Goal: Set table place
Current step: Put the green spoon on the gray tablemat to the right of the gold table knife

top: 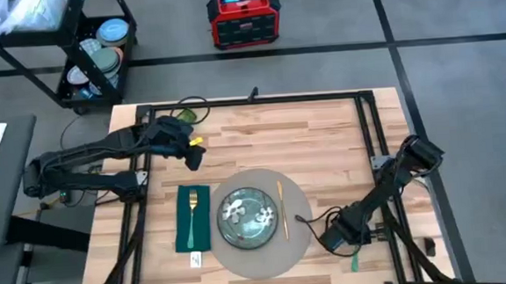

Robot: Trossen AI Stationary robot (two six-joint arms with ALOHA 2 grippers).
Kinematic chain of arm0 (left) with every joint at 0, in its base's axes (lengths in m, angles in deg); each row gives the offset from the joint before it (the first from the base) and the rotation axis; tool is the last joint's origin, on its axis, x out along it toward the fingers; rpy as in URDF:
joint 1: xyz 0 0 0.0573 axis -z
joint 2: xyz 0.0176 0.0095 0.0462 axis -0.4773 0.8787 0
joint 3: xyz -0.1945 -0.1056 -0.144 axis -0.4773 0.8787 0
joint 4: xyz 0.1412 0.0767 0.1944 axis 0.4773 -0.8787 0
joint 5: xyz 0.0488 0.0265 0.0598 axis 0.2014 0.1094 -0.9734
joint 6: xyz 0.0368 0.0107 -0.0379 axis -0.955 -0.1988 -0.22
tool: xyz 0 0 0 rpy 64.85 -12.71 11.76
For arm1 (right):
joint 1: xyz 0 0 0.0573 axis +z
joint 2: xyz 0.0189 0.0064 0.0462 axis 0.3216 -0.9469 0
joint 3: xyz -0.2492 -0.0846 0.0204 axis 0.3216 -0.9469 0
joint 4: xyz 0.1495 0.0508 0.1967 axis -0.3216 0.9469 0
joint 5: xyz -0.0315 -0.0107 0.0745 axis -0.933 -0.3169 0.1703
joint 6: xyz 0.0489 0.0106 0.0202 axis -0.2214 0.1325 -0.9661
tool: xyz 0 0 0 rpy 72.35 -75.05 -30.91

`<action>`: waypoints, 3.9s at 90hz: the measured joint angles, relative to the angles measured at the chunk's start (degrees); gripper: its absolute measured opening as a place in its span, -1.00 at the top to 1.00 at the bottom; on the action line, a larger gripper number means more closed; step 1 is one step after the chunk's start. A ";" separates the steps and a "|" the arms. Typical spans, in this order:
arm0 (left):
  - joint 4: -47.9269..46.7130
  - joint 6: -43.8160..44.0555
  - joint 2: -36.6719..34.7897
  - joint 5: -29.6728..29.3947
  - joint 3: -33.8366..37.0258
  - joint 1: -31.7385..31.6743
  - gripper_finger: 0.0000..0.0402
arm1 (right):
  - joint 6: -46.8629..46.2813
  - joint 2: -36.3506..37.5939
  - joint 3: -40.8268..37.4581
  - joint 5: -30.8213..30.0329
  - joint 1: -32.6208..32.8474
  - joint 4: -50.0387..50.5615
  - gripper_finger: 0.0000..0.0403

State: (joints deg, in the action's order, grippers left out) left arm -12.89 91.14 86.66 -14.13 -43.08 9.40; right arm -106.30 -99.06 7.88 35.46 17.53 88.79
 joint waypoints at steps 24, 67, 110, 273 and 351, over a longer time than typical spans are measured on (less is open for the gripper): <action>0.31 -2.83 -0.01 -0.33 0.00 0.00 1.00 | 2.75 0.85 0.72 -3.70 -3.62 0.98 1.00; 1.34 -2.88 -0.01 -0.33 0.00 0.00 1.00 | 17.42 2.83 0.82 -14.37 -17.48 3.47 1.00; 1.25 -4.50 -0.01 -0.52 0.00 0.02 1.00 | 17.67 10.97 4.30 -37.91 -25.03 20.90 1.00; 1.18 3.67 -0.01 0.99 0.00 3.41 1.00 | 38.63 10.20 -3.65 -26.20 -25.90 2.52 0.96; -0.72 3.19 -0.01 1.03 0.00 3.41 1.00 | 25.17 10.05 7.58 -36.09 -15.76 -11.32 1.00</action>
State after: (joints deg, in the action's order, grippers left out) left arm -13.61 94.33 86.65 -13.10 -43.08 12.81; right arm -81.14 -89.01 15.46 -0.64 1.78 77.47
